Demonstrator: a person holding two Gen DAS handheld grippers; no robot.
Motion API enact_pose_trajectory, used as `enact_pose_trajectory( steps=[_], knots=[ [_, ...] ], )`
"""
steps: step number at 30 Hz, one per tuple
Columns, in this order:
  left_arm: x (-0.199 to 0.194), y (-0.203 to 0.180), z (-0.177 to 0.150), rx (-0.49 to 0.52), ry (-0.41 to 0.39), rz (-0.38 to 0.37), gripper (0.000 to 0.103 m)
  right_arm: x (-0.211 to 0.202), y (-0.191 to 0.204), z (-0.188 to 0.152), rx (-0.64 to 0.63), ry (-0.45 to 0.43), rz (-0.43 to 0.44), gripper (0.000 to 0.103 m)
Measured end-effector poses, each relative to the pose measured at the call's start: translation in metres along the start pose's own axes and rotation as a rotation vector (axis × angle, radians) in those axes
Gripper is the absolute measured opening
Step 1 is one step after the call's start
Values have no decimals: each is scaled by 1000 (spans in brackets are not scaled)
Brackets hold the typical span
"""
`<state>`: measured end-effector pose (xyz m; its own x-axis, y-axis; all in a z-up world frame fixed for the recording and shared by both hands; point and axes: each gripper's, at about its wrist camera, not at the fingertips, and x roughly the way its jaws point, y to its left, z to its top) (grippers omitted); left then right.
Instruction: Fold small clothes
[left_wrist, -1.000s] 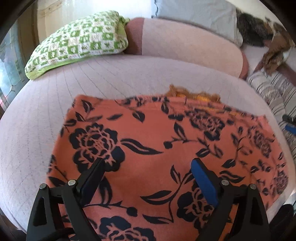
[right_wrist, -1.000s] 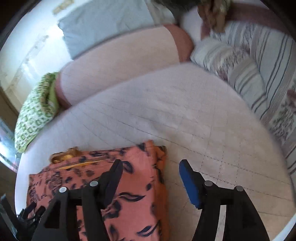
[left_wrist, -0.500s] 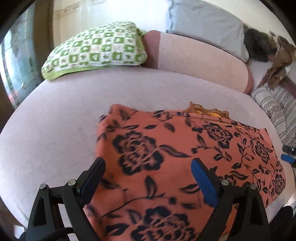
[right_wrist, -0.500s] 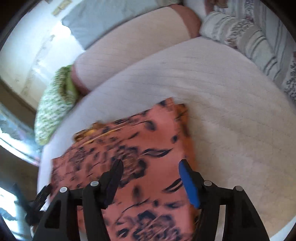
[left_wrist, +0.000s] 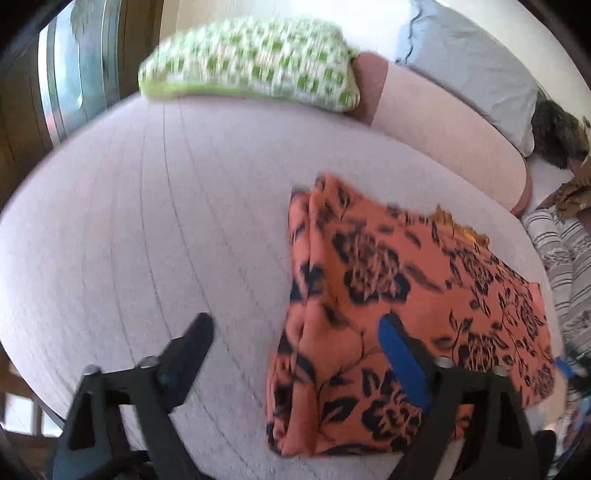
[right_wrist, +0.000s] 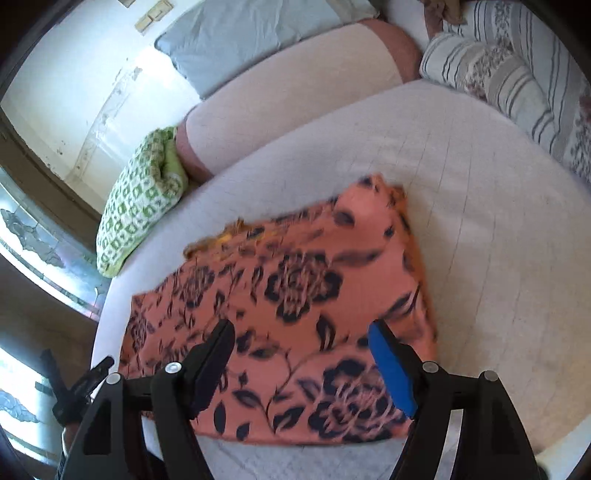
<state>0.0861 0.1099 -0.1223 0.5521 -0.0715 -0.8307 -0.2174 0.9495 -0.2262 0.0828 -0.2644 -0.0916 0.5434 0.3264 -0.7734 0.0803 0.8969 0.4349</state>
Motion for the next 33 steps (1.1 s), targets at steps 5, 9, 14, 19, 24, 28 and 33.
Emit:
enact_pose_trajectory(
  steps=[5,9,14,19,24,28,33],
  knots=[
    [10,3,-13,0,82,-5,37,22,-16,-16,42,68,-32,78],
    [-12,0,-6,-1,46,-49,44,25,-19,-13,48,88,-25,78],
    [-3,-5,26,33,-14,-54,64,24,-22,-17,41,72,-6,78],
    [61,7,54,-14,117,0,25,24,-24,-15,49,76,7,78],
    [50,3,46,8,69,24,25,24,-29,-16,62,69,35,78],
    [34,-9,48,36,4,6,49,24,-26,-15,61,77,30,79],
    [42,-29,74,105,-20,-5,54,13,-18,-6,62,70,25,79]
  ],
)
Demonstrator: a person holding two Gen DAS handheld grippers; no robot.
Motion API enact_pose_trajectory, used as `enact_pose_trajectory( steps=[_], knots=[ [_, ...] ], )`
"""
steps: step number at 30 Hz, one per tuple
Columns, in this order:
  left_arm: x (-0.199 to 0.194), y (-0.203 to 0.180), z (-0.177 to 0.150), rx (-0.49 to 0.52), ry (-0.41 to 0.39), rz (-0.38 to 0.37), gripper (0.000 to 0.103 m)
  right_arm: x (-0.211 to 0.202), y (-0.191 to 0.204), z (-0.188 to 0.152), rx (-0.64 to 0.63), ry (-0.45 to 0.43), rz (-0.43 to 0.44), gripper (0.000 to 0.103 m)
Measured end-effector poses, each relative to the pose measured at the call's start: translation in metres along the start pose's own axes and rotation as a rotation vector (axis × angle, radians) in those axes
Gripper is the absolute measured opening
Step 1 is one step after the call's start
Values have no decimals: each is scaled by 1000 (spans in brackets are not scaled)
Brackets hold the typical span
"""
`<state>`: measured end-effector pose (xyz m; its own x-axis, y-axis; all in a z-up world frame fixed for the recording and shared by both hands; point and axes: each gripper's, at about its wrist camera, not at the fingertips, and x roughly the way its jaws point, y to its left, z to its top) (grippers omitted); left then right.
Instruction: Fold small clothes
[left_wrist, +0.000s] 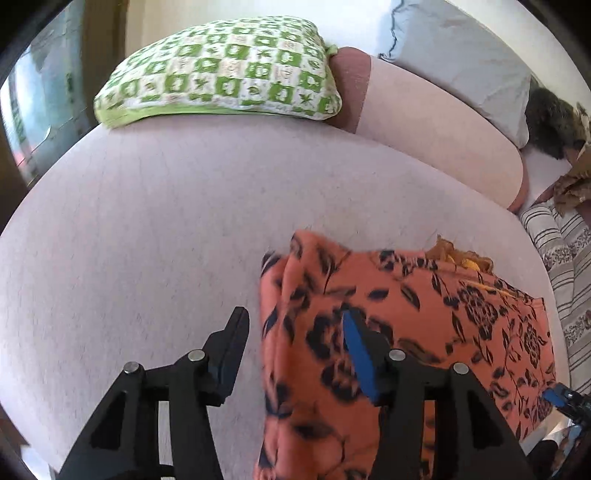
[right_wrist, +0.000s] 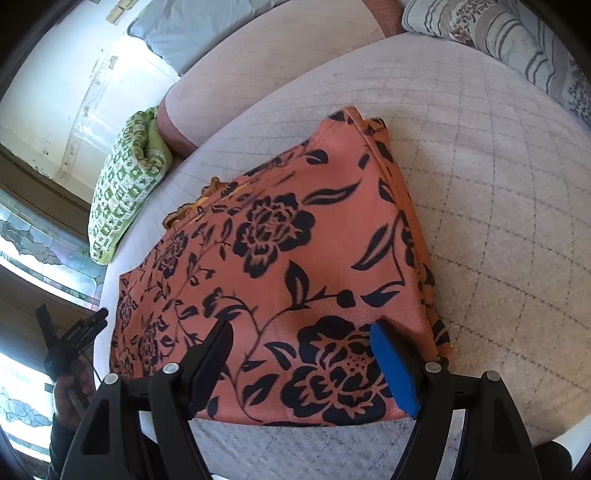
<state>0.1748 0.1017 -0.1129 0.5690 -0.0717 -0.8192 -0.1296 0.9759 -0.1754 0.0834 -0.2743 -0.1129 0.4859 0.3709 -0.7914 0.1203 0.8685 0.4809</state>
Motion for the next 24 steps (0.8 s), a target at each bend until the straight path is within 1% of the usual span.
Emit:
enact_pose_trajectory(
  steps=[2,3,4,5,6,7,8,9,10,13,14,15,17,21,22,24],
  knots=[
    [23,0,13,3,20,-2,54,-7,6,6,-16,-25,7,79],
    [28,4,17,-4,34,3,48,-10,9,10,-20,-35,11,79],
    [39,10,20,-19,66,27,40,-10,10,12,-23,-39,11,79],
    [49,19,20,-30,104,79,33,-8,10,14,-25,-37,8,79],
    [57,26,19,-59,125,85,36,-4,8,15,-22,-26,2,79],
    [56,29,19,-78,111,71,36,4,4,15,-5,7,-16,79],
    [52,26,19,-68,103,79,36,9,0,13,16,28,-20,79],
    [44,23,19,-57,84,86,36,11,-3,11,32,32,-7,79],
    [34,20,18,-46,55,88,37,7,-5,8,48,10,7,79],
    [-1,4,10,-5,-36,95,50,-9,-7,1,79,-53,16,80],
    [-12,-3,4,6,-62,87,59,-16,-10,-3,108,-68,27,80],
    [-22,-12,-2,22,-82,79,65,-21,-13,-8,144,-74,40,80],
    [-37,-28,-17,45,-118,55,70,-30,-19,-24,225,-74,72,80],
    [-52,-67,-58,127,-126,5,72,-37,-29,-59,345,-63,91,80],
    [-51,-73,-61,134,-119,1,72,-33,-33,-67,374,-48,94,80],
    [-44,-86,-70,151,-74,-15,72,-27,-39,-70,411,-39,86,80]
  ],
)
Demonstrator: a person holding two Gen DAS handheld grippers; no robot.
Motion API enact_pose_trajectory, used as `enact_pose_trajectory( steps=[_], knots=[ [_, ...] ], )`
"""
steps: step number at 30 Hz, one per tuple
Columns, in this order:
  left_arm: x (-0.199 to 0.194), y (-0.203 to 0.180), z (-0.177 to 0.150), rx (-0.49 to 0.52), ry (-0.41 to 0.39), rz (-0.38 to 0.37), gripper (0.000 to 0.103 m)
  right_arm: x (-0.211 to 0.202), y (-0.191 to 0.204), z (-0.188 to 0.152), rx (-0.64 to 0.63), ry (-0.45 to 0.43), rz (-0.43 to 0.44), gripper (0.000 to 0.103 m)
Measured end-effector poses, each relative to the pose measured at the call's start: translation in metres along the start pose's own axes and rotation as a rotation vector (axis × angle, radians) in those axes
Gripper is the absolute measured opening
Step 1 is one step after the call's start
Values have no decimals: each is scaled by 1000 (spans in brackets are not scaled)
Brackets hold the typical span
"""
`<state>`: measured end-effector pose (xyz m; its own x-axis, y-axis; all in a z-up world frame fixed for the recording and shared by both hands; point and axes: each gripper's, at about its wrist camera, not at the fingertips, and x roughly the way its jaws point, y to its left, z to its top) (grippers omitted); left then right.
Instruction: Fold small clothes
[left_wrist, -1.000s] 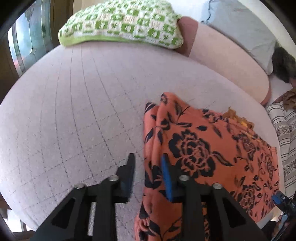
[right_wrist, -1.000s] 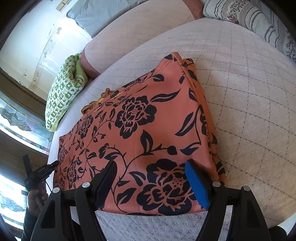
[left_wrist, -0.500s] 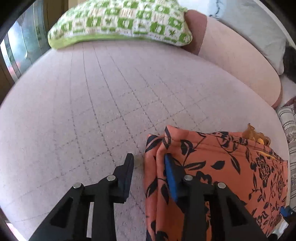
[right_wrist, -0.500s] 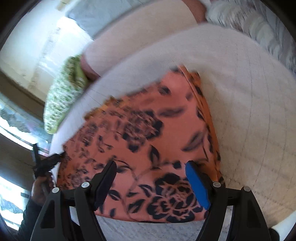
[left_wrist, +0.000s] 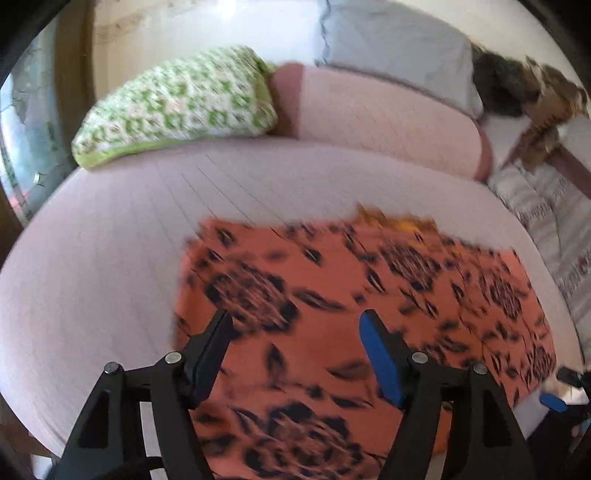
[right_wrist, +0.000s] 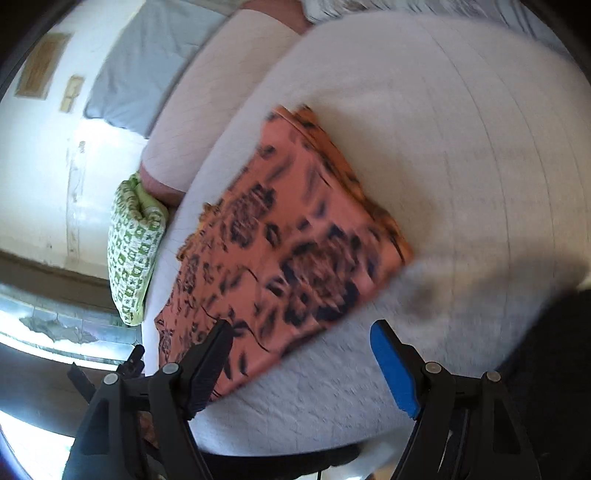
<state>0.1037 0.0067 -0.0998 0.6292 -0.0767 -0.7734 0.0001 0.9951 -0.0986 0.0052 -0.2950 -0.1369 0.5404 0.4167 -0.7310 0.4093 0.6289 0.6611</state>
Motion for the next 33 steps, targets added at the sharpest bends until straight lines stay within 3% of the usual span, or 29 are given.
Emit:
enact_pose_trajectory(
  steps=[4,12,15,18,22,25,28,30,33],
  knots=[
    [7,-15,-7,17,21,5,72,6,-17,17,139,-46,40,81],
    [20,-33,-6,45,37,23,72,9,-9,41,171,-105,53,81],
    [27,-34,-3,27,34,23,72,4,0,41,110,-136,59,81],
    [37,-39,-4,38,60,12,72,15,-3,42,98,-108,13,81],
    [26,-51,4,42,15,-38,74,7,5,43,70,-131,40,81],
    [38,-64,10,69,22,-1,79,12,12,44,1,-133,-11,81],
    [70,-69,5,81,147,32,80,21,5,44,24,-107,-28,81],
    [70,-76,1,129,108,66,84,20,8,45,17,-106,-22,81],
    [71,-76,3,113,125,65,84,18,15,46,-19,-115,-24,81]
  ],
)
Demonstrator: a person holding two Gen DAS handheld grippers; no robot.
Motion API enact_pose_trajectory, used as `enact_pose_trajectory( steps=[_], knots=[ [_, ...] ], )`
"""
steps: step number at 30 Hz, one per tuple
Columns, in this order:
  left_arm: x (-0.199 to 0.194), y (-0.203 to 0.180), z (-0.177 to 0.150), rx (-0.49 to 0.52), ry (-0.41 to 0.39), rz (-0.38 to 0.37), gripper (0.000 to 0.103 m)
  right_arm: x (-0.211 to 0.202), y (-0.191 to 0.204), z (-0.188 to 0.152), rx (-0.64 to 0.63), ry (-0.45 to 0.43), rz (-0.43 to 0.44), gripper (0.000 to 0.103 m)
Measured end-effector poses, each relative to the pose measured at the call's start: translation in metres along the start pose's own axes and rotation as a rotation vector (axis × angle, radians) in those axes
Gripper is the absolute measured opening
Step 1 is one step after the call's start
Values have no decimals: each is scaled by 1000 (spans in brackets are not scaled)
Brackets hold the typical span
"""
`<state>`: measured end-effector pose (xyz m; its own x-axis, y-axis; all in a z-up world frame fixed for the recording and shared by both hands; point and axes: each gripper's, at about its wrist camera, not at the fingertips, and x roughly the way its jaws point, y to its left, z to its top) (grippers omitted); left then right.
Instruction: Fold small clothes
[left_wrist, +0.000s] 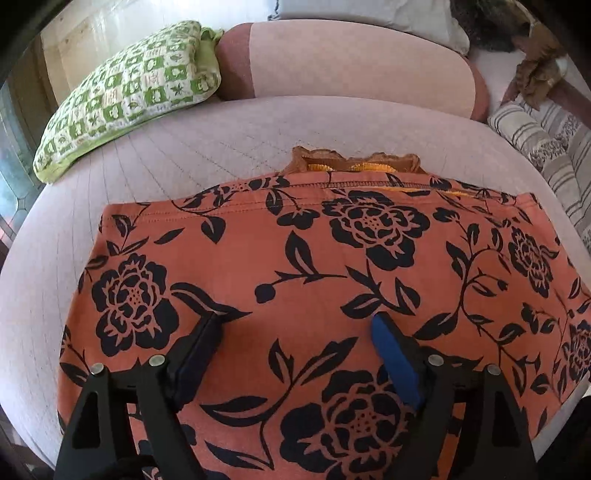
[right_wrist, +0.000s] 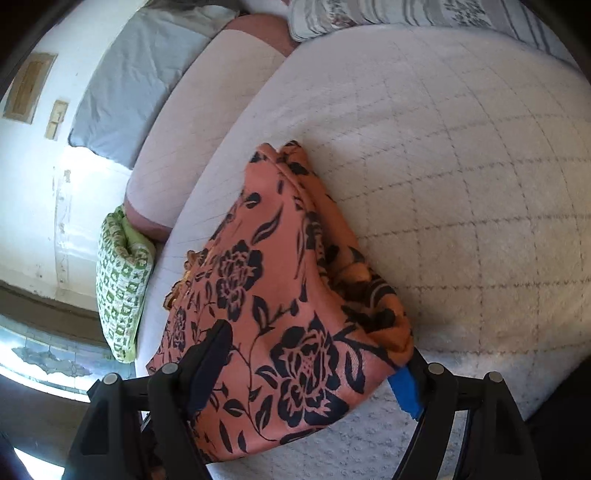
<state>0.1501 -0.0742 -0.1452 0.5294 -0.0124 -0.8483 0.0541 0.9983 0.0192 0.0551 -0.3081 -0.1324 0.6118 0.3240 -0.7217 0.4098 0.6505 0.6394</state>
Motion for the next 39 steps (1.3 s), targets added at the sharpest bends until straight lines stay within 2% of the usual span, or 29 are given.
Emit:
enact_pose_trajectory(
  steps=[8,10,13,15,18,20,22,24,25,26,29,31,34,37,39],
  knots=[
    [1,1,1,2,7,-4,85,13,3,-1,-33,11,-35,80],
    [1,1,1,3,8,-4,85,13,4,0,-39,12,-40,78],
    [1,1,2,0,16,-5,85,15,6,1,-56,21,-47,66],
    [-3,1,4,-10,24,-10,85,13,7,1,-49,21,-49,65],
    [-13,3,5,-30,-12,-30,85,9,9,2,-55,2,-49,65],
    [-13,-2,5,-1,-33,-17,85,11,6,3,-49,-6,-71,66],
    [5,-9,-1,52,27,9,87,16,4,4,-52,2,-69,67],
    [5,-12,-2,77,-1,24,87,19,9,4,-94,6,-78,56],
    [4,-11,-1,68,8,16,87,20,16,5,-124,18,-85,21],
    [4,-9,0,62,15,8,87,19,22,5,-147,15,-91,17],
    [-13,8,4,-2,17,-68,85,7,65,2,-274,-24,-86,14],
    [-36,29,0,-65,-40,-86,85,-3,105,-5,-373,-61,-54,14],
    [-86,77,-13,-168,-164,-57,85,-12,178,-32,-547,-93,16,14],
    [-133,137,-33,-296,-255,-3,85,-2,249,-79,-715,-66,97,14],
    [-154,179,-50,-386,-282,42,85,19,284,-117,-817,-19,127,14]
  ],
)
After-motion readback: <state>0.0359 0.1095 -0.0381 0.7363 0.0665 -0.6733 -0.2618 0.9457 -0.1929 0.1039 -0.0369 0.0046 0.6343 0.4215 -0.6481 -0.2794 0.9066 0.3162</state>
